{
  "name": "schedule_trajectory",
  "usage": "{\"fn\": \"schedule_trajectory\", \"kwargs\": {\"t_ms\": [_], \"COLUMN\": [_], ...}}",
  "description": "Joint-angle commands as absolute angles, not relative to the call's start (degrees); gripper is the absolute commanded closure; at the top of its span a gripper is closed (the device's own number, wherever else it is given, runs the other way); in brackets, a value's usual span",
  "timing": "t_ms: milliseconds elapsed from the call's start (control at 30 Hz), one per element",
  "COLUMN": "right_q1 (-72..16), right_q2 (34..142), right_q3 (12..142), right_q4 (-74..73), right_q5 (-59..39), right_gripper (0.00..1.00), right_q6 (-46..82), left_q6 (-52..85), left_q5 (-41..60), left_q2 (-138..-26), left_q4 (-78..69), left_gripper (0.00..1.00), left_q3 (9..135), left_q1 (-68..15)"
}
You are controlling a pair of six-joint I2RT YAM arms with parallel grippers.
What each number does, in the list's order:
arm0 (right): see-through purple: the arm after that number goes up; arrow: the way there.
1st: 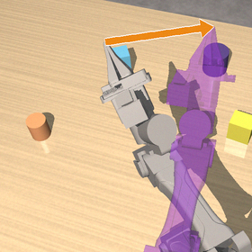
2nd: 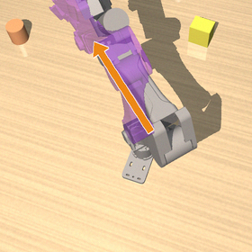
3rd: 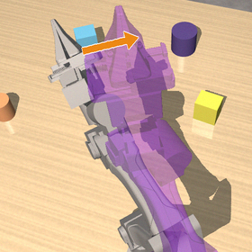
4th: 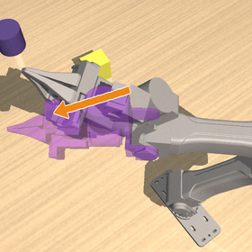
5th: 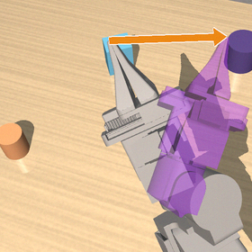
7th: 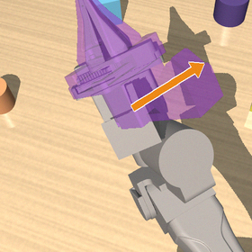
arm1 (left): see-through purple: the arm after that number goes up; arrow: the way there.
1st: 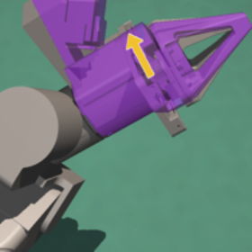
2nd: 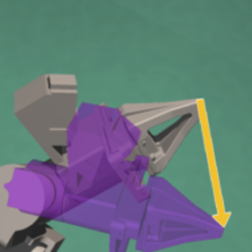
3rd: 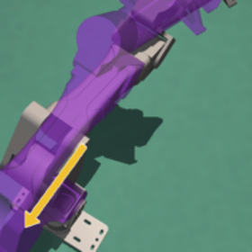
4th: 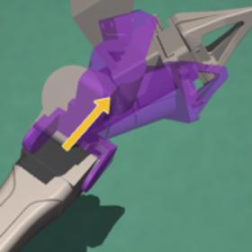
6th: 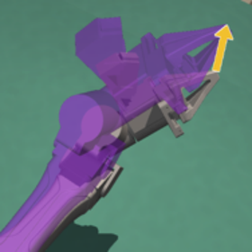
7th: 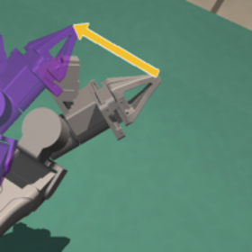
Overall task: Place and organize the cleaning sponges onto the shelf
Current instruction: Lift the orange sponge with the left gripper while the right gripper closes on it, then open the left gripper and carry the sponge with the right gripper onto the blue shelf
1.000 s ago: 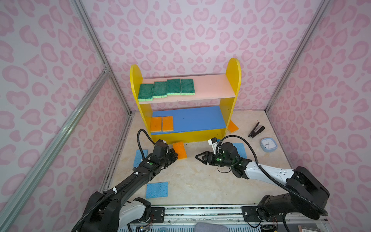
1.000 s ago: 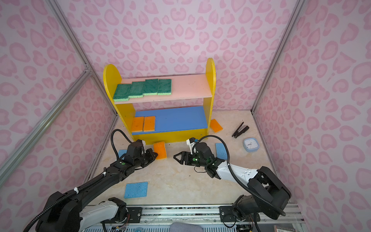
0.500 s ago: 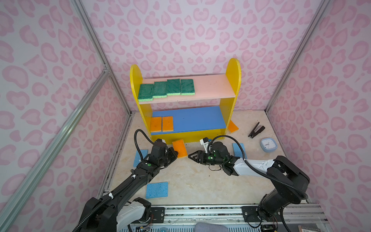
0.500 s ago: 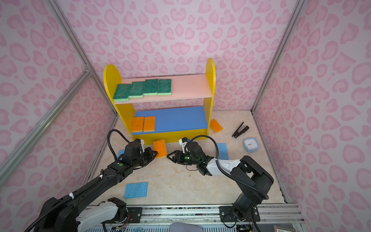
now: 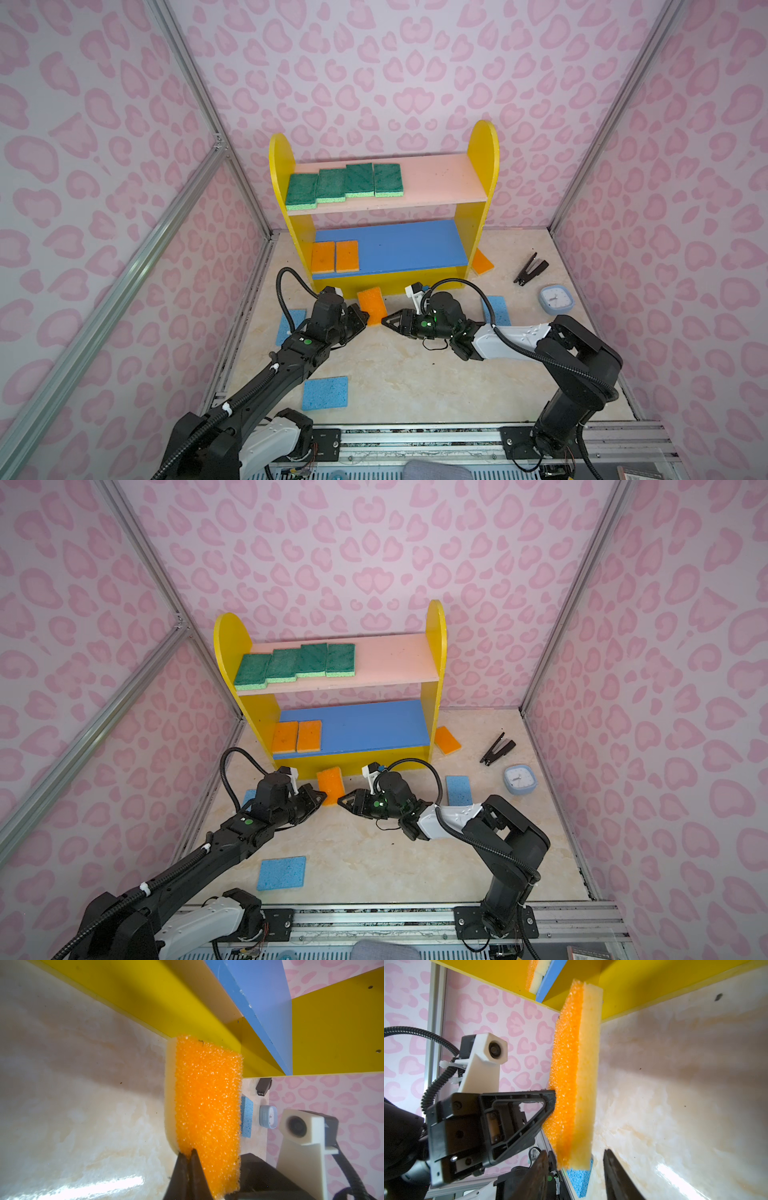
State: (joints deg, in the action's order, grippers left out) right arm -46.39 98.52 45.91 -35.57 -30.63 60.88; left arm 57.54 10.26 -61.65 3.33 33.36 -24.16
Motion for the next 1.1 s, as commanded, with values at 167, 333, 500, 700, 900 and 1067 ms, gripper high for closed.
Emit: {"fn": "schedule_trajectory", "kwargs": {"t_ms": [167, 333, 500, 700, 900, 1067], "right_q1": [-46.51, -46.49, -46.47, -46.06, -44.78, -42.30], "right_q2": [99.26, 99.45, 98.77, 96.56, 94.31, 93.41], "right_q3": [47.18, 47.64, 47.30, 47.84, 49.31, 52.22], "right_q4": [-38.07, -37.72, -36.38, -32.50, -27.50, -22.59], "right_q5": [-30.15, -29.95, -29.40, -28.72, -28.98, -29.65], "right_gripper": [0.71, 0.92, 0.98, 0.99, 0.99, 1.00], "right_q6": [61.49, 61.35, 60.48, 58.15, 55.23, 52.58], "left_q6": [58.18, 58.10, 55.41, 50.78, 47.67, 46.96], "left_q5": [10.67, 10.46, 10.10, 5.15, -0.72, -5.68], "left_q2": [-61.42, -60.57, -59.06, -53.68, -48.71, -44.48], "left_q4": [2.56, 2.58, 3.37, 8.27, 13.58, 15.76], "left_gripper": [0.97, 0.97, 0.60, 0.03, 0.02, 0.02], "left_q3": [33.23, 32.41, 32.38, 32.67, 31.60, 29.04], "left_q1": [-24.08, -24.08, -24.08, -24.08, -24.08, -24.04]}}
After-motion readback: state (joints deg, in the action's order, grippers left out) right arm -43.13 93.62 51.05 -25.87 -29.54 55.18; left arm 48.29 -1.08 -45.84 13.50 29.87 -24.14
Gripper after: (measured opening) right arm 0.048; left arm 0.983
